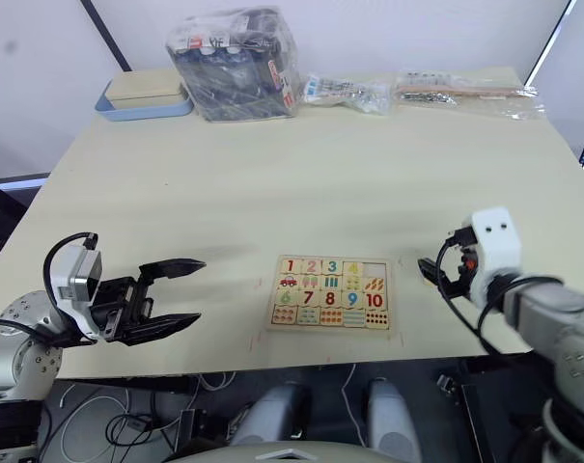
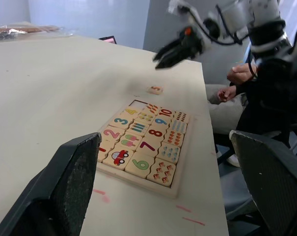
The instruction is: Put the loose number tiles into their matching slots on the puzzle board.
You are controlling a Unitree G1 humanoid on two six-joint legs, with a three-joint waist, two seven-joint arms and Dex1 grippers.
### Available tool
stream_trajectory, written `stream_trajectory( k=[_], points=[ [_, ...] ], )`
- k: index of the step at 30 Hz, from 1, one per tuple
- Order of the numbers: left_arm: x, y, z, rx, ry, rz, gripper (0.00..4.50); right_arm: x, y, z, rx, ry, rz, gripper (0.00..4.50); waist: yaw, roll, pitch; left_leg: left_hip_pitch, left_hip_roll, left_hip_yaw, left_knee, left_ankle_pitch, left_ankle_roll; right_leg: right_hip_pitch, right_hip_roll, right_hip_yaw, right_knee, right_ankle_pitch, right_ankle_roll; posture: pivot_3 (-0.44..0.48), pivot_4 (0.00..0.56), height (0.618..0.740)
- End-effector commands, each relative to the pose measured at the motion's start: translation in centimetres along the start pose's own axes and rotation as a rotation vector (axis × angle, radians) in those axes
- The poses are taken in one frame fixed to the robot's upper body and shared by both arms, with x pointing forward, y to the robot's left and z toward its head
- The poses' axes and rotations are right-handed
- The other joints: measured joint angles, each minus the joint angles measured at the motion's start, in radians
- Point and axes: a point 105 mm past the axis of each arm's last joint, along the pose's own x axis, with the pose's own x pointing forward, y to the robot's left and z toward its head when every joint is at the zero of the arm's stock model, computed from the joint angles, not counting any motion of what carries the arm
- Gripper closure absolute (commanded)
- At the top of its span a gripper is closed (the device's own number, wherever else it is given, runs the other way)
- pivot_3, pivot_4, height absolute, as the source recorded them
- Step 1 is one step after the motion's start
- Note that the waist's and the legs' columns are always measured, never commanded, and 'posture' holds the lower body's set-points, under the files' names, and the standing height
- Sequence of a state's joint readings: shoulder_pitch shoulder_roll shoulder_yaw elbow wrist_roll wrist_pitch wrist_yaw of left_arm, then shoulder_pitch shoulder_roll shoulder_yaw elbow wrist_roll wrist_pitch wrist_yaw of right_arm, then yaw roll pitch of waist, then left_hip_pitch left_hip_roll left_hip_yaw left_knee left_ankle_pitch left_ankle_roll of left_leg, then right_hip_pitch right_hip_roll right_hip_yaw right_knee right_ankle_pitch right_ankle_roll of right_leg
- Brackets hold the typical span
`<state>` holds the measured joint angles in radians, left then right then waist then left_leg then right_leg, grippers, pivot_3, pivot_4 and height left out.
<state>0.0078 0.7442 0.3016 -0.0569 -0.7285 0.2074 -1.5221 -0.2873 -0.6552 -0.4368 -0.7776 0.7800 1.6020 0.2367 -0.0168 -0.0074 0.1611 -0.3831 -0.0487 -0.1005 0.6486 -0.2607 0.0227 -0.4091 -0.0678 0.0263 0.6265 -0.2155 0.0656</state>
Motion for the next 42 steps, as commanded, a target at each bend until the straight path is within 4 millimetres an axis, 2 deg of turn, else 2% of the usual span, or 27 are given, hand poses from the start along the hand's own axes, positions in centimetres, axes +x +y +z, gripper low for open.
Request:
stream_trajectory(
  k=[1,3,8,12,17,24,32,35,36,42],
  points=[
    [0.2,-0.2,0.2,0.021,-0.002,-0.027,0.0,-0.6,1.0,0.6,-0.052,-0.005,0.167,0.04,0.002,-0.002,-0.001,0.0,0.0,0.0,0.0,0.0,0.0,0.0,0.0,-0.001,0.0,0.0,0.0,0.0,0.15,0.74],
    [0.3,-0.2,0.3,0.025,-0.004,-0.032,0.0,-1.0,1.3,1.1,-0.092,-0.025,0.277,0.04,0.003,-0.002,-0.001,-0.001,0.0,0.001,0.0,0.0,0.0,0.0,0.0,-0.003,-0.001,0.0,0.0,0.0,0.15,0.74],
    [0.3,-0.3,0.5,0.043,-0.008,-0.022,0.0,-0.5,-0.3,2.0,-0.265,-0.129,0.438,0.04,0.002,-0.003,-0.001,0.0,0.0,0.002,0.001,0.0,0.0,0.001,0.0,0.0,0.0,0.0,0.0,0.0,0.15,0.74],
    [0.2,-0.4,0.6,0.049,-0.004,-0.018,0.0,0.0,-1.1,1.3,-0.364,-0.185,0.585,0.04,0.002,-0.002,0.0,0.0,0.0,0.004,0.001,0.0,0.0,0.001,0.0,-0.001,0.0,0.0,0.0,0.0,0.15,0.74],
    [0.1,-0.8,0.7,0.082,-0.018,0.01,0.0,2.1,-3.6,-1.7,-0.597,-0.027,0.739,0.04,-0.003,-0.002,0.0,0.001,0.001,0.004,0.001,0.0,0.0,0.001,-0.001,0.001,0.0,0.0,0.0,0.0,0.15,0.74],
    [-1.2,-1.6,0.2,0.07,-0.028,0.015,0.0,4.7,-5.0,-4.1,-0.613,0.019,0.772,0.04,0.003,-0.001,0.001,0.001,0.001,0.002,0.001,0.0,0.0,0.0,-0.002,-0.001,0.0,0.0,0.0,0.0,0.15,0.74],
    [-1.3,-1.7,0.1,0.052,-0.026,0.011,0.0,5.6,-5.5,-5.0,-0.593,0.021,0.781,0.04,0.004,-0.001,0.001,0.001,0.001,0.003,0.001,0.0,0.0,0.0,-0.002,0.0,0.0,0.0,0.0,0.0,0.15,0.74],
    [-1.3,-1.7,0.1,0.048,-0.028,0.011,0.0,5.8,-5.6,-5.5,-0.596,0.025,0.768,0.95,0.003,-0.001,0.001,0.001,0.001,0.003,0.001,0.0,0.0,0.0,-0.002,0.0,0.0,0.0,0.0,0.0,0.15,0.74],
    [-1.3,-1.7,0.1,0.048,-0.029,0.012,0.0,5.9,-5.7,-5.6,-0.601,0.025,0.765,1.1,0.004,-0.001,0.001,0.001,0.001,0.003,0.001,0.0,0.0,0.0,-0.002,0.0,0.0,0.0,0.0,0.0,0.15,0.74],
    [-1.2,-1.7,0.1,0.045,-0.03,0.017,0.0,5.8,-5.8,-5.7,-0.619,0.022,0.768,1.1,0.003,-0.001,0.001,0.002,0.001,0.003,0.001,0.0,0.0,0.0,-0.002,0.0,0.0,0.0,0.0,0.0,0.15,0.74]
  ],
)
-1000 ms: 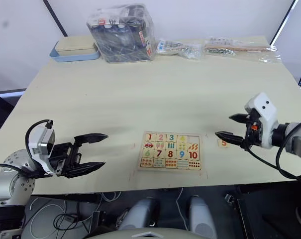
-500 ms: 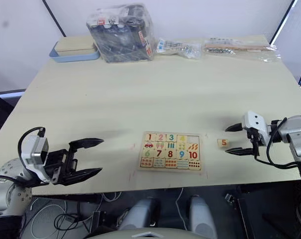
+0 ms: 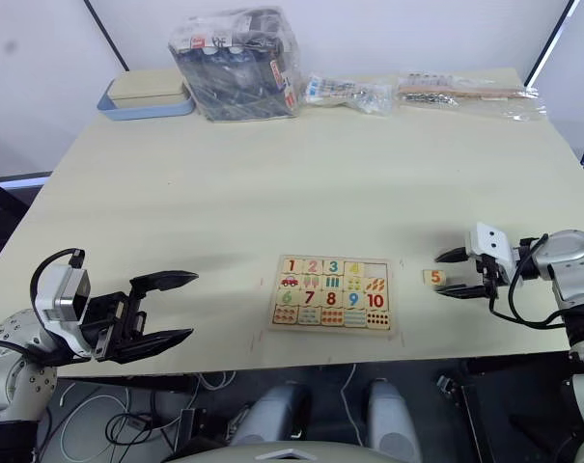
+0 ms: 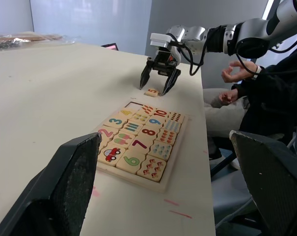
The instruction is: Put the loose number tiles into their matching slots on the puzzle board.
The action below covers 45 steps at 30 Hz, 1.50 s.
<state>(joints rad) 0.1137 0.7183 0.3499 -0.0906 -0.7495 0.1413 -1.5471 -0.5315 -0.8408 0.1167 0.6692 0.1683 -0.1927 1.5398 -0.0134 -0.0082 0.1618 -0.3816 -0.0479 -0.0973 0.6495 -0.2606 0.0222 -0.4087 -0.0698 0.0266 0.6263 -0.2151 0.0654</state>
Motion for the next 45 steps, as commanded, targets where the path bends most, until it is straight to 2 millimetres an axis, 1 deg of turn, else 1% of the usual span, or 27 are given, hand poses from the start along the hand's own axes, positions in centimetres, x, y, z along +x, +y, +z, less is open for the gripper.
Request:
stream_trajectory(
  k=[1,8,10,11,13,15,19,22,25,26,27,29,30,32,33,36,39,41,45],
  points=[
    [-0.2,0.0,0.7,0.027,-0.008,0.0,0.0,-0.4,-0.2,-0.1,-0.016,0.006,-0.016,1.1,0.0,0.0,0.0,0.0,0.0,0.0,0.0,0.0,0.0,0.0,0.0,0.0,0.0,0.0,0.0,0.0,0.15,0.74],
    [-0.2,-0.1,0.7,0.029,-0.007,0.0,0.0,-0.5,-0.2,-0.4,-0.029,0.006,-0.026,1.1,0.001,0.0,0.0,0.0,0.0,0.0,0.0,0.0,0.0,0.0,0.0,0.0,0.0,0.0,0.0,0.0,0.15,0.74],
    [-0.3,0.0,0.6,0.028,-0.005,0.001,0.0,-0.5,-0.1,-0.7,-0.034,0.012,-0.029,1.66,0.001,0.0,0.0,0.0,0.0,0.0,0.0,0.0,0.0,0.0,0.0,0.0,0.0,0.0,0.0,0.0,0.15,0.74],
    [-0.4,0.0,0.5,0.029,-0.003,0.001,0.0,-0.5,0.0,-0.8,-0.037,0.013,-0.029,1.83,0.001,0.0,0.0,0.0,0.0,0.0,0.0,0.0,0.0,0.0,0.0,0.0,0.0,0.0,0.0,0.0,0.15,0.74],
    [-0.5,0.0,0.4,0.028,0.0,0.0,0.0,-0.5,0.0,-0.7,-0.04,0.007,-0.033,2.87,0.001,0.0,0.0,0.0,0.0,0.0,0.0,0.0,0.0,0.0,0.0,0.0,0.0,0.0,0.0,0.0,0.15,0.74],
    [-0.5,0.0,0.4,0.028,0.001,-0.001,0.0,-0.5,-0.1,-0.6,-0.043,0.002,-0.034,3.63,0.0,0.0,0.0,0.0,0.0,0.0,0.0,0.0,0.0,0.0,0.0,0.0,0.0,0.0,0.0,0.0,0.15,0.74],
    [-0.5,0.2,0.3,0.03,0.001,-0.001,0.0,-0.7,-0.4,-0.2,-0.082,0.008,-0.062,3.63,0.0,0.0,0.0,0.0,0.0,0.0,0.0,0.0,0.0,0.0,0.0,0.0,0.0,0.0,0.0,0.0,0.15,0.74],
    [-0.4,0.2,0.3,0.032,0.001,0.001,0.0,-1.2,-0.9,1.4,-0.118,-0.005,-0.091,3.63,0.0,0.0,0.0,0.0,0.0,0.0,0.0,0.0,0.0,0.0,0.0,0.0,0.0,0.0,0.0,0.0,0.15,0.74],
    [-0.4,0.2,0.3,0.032,0.001,0.002,0.0,-1.7,-1.0,2.5,-0.129,0.013,-0.097,3.63,0.0,0.001,0.0,0.0,0.0,0.0,0.0,0.0,0.0,0.0,0.0,0.0,0.0,0.0,0.0,0.0,0.15,0.74],
    [-0.4,0.2,0.3,0.032,0.001,0.003,0.0,-1.8,-1.1,3.2,-0.121,0.013,-0.101,3.63,0.0,0.001,0.0,0.0,0.0,0.0,0.0,0.0,0.0,0.0,0.0,0.0,0.0,0.0,0.0,0.0,0.15,0.74],
    [-0.4,0.2,0.3,0.031,0.002,0.005,0.0,-1.9,-1.1,4.8,-0.12,0.008,-0.105,3.63,0.0,0.001,0.0,0.0,0.0,0.0,0.0,0.0,0.0,0.0,0.0,0.0,0.0,0.0,0.0,0.0,0.15,0.74],
    [-0.5,0.2,0.2,0.029,0.002,0.008,0.0,-1.8,-0.7,7.4,-0.106,0.006,-0.101,3.63,0.0,0.002,0.001,-0.001,0.0,0.0,0.0,0.0,0.0,-0.001,0.0,0.001,0.0,0.0,0.0,0.0,0.15,0.74],
    [-0.5,0.2,0.2,0.029,0.002,0.01,0.0,-1.6,-0.2,8.3,-0.091,0.013,-0.087,3.63,-0.001,0.003,0.001,0.0,0.0,0.0,0.0,0.0,0.0,-0.001,0.0,0.001,0.001,0.0,0.0,0.0,0.15,0.74],
    [-0.4,0.2,0.2,0.029,0.001,0.011,0.0,-1.3,-0.3,9.8,-0.096,0.095,-0.17,3.63,0.0,0.002,0.001,-0.001,0.0,-0.001,-0.001,0.0,0.0,-0.001,-0.001,0.0,0.001,0.0,0.0,0.0,0.15,0.74],
    [-0.4,0.2,0.2,0.029,0.0,0.012,0.0,-1.1,-0.1,10.7,-0.099,0.135,-0.179,3.63,0.001,0.002,0.001,-0.001,0.0,-0.002,-0.001,0.0,0.0,-0.001,-0.001,0.0,0.0,0.0,0.0,0.0,0.15,0.74],
    [-0.3,0.3,0.3,0.032,-0.002,0.013,0.0,-0.3,1.0,12.5,-0.051,0.212,-0.156,3.63,0.002,0.003,0.001,-0.002,0.0,-0.001,0.0,0.0,0.0,-0.003,-0.001,0.0,0.0,0.0,0.0,0.0,0.15,0.74],
    [-0.3,0.3,0.3,0.035,-0.001,0.015,0.0,0.2,1.6,12.9,0.025,0.286,-0.143,3.63,0.003,0.002,0.0,-0.003,0.0,-0.002,0.0,0.0,0.0,-0.003,-0.001,-0.001,0.0,0.0,0.0,0.0,0.15,0.74],
    [-0.4,0.3,0.4,0.036,-0.001,0.017,0.0,0.5,1.5,13.4,0.037,0.306,-0.163,3.63,0.005,0.001,0.0,-0.004,-0.001,-0.002,0.0,0.0,0.0,-0.004,-0.002,-0.002,0.0,0.0,0.0,0.0,0.15,0.74],
    [-0.4,0.2,0.5,0.038,0.003,0.022,0.0,2.1,2.3,14.9,0.055,0.312,-0.158,3.63,0.001,0.001,0.0,-0.005,-0.001,-0.002,0.0,0.0,0.0,-0.005,-0.003,-0.001,0.0,0.0,0.0,0.0,0.15,0.74]
  ],
)
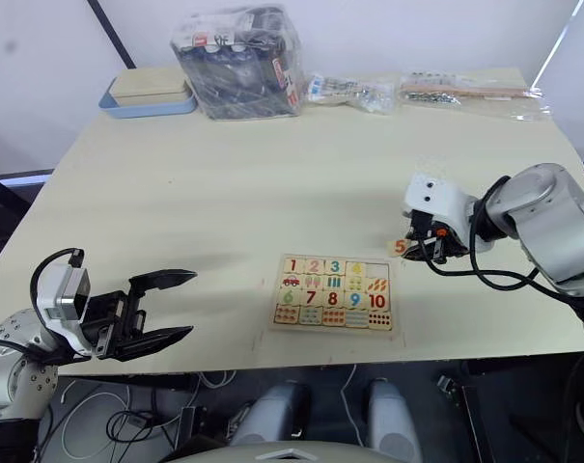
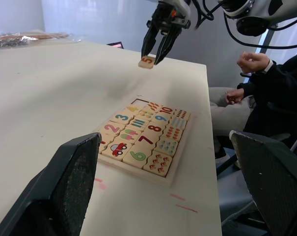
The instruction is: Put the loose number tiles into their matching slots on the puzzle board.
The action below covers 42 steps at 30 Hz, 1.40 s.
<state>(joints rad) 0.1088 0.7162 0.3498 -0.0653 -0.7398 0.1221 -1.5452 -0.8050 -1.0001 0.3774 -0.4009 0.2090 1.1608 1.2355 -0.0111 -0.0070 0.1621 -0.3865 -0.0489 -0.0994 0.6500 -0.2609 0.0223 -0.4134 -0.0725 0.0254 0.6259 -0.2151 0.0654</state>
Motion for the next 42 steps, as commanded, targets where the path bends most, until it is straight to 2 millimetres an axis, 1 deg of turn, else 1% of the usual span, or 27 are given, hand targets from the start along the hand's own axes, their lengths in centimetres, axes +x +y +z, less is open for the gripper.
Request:
stream_trajectory(
  k=[1,2,6,10,20,30,36,42],
  points=[
    [-0.2,-0.1,0.7,0.033,-0.001,0.004,0.0,0.2,0.7,1.7,-0.023,-0.001,-0.034,3.63,-0.002,0.0,0.0,0.0,0.0,0.0,0.0,0.0,0.0,0.0,0.0,0.0,0.0,0.0,0.0,0.0,0.15,0.74],
    [-0.2,-0.2,0.7,0.033,-0.001,0.005,0.0,0.6,0.7,1.8,-0.019,0.003,-0.044,3.63,-0.002,-0.001,0.0,0.0,0.001,0.0,0.0,0.0,0.0,0.0,0.0,0.0,0.0,0.0,0.0,0.0,0.15,0.74],
    [-0.1,-0.2,0.7,0.031,-0.002,0.007,0.0,2.0,0.5,1.4,-0.027,0.043,-0.079,3.63,0.0,-0.001,0.0,0.0,0.0,-0.001,-0.001,0.0,0.0,0.0,0.0,-0.001,0.0,0.0,0.0,0.0,0.15,0.74],
    [0.1,-0.2,0.8,0.033,-0.005,0.007,0.0,3.0,0.6,1.3,-0.04,0.056,-0.073,3.63,-0.001,-0.001,-0.001,-0.001,0.0,-0.001,0.0,0.0,0.0,0.0,0.0,-0.001,0.0,0.0,0.0,0.0,0.15,0.74],
    [0.2,-0.3,0.8,0.032,-0.004,0.01,0.0,4.7,0.4,0.3,-0.047,0.09,-0.063,3.63,-0.002,-0.001,-0.001,0.0,0.0,-0.001,0.0,0.0,0.0,0.0,0.001,-0.001,0.0,0.0,0.0,0.0,0.15,0.74],
    [0.2,-0.4,0.8,0.03,-0.004,0.016,0.0,5.7,0.7,-0.1,-0.051,0.101,-0.038,3.63,-0.002,-0.001,-0.001,0.0,0.0,-0.001,0.0,0.0,0.0,0.0,0.001,-0.001,0.0,0.0,0.0,0.0,0.15,0.74],
    [0.4,-0.5,0.7,0.026,-0.007,0.015,0.0,5.9,0.6,-0.5,-0.048,0.116,-0.037,3.63,-0.003,-0.001,0.0,0.0,0.0,-0.001,0.0,0.0,0.0,0.0,0.001,-0.001,0.0,0.0,0.0,0.0,0.15,0.74],
    [0.4,-0.6,0.6,0.021,-0.009,0.015,0.0,6.1,0.6,-0.6,-0.045,0.116,-0.036,3.63,-0.003,-0.001,0.0,0.0,0.0,-0.001,0.0,0.0,0.0,0.0,0.001,-0.001,0.0,0.0,0.0,0.0,0.15,0.74]
  ],
)
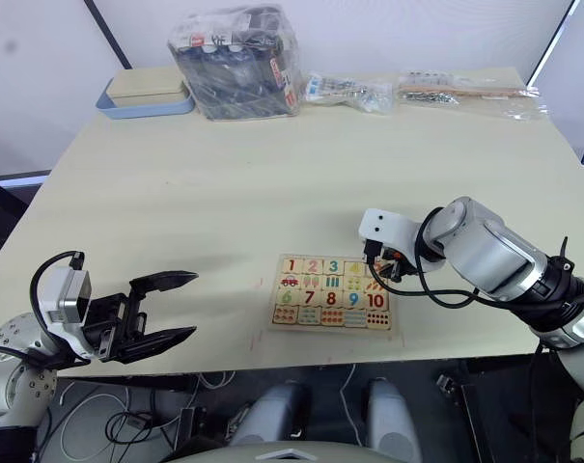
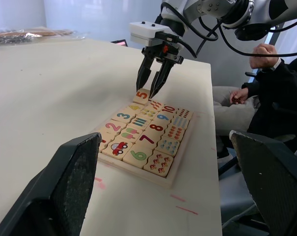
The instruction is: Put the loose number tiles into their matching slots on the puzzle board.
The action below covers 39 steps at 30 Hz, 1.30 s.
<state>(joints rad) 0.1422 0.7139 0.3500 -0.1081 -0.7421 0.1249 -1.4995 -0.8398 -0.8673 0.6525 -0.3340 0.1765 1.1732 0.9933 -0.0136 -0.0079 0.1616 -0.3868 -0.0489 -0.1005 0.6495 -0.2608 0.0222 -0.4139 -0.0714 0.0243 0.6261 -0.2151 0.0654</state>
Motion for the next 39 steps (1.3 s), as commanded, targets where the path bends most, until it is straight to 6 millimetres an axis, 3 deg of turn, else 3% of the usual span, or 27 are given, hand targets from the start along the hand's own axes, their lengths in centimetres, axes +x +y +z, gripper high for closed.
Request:
stream_trajectory(
  k=[1,39],
  points=[
    [0.19,-0.34,0.61,0.023,-0.017,-0.01,0.0,-0.11,-0.17,0.22,-0.013,-0.007,-0.017,3.63,0.0,0.0,0.0,0.0,0.0,0.0,0.0,0.0,0.0,0.0,0.0,0.0,0.0,0.0,0.0,0.0,0.15,0.74],
    [0.17,-0.17,0.5,0.02,-0.018,-0.006,0.0,-0.04,0.32,0.28,-0.014,-0.015,-0.007,3.63,0.0,0.0,0.0,0.0,0.0,0.0,0.0,0.0,0.0,0.0,0.0,0.0,0.0,0.0,0.0,0.0,0.15,0.74]
  ],
)
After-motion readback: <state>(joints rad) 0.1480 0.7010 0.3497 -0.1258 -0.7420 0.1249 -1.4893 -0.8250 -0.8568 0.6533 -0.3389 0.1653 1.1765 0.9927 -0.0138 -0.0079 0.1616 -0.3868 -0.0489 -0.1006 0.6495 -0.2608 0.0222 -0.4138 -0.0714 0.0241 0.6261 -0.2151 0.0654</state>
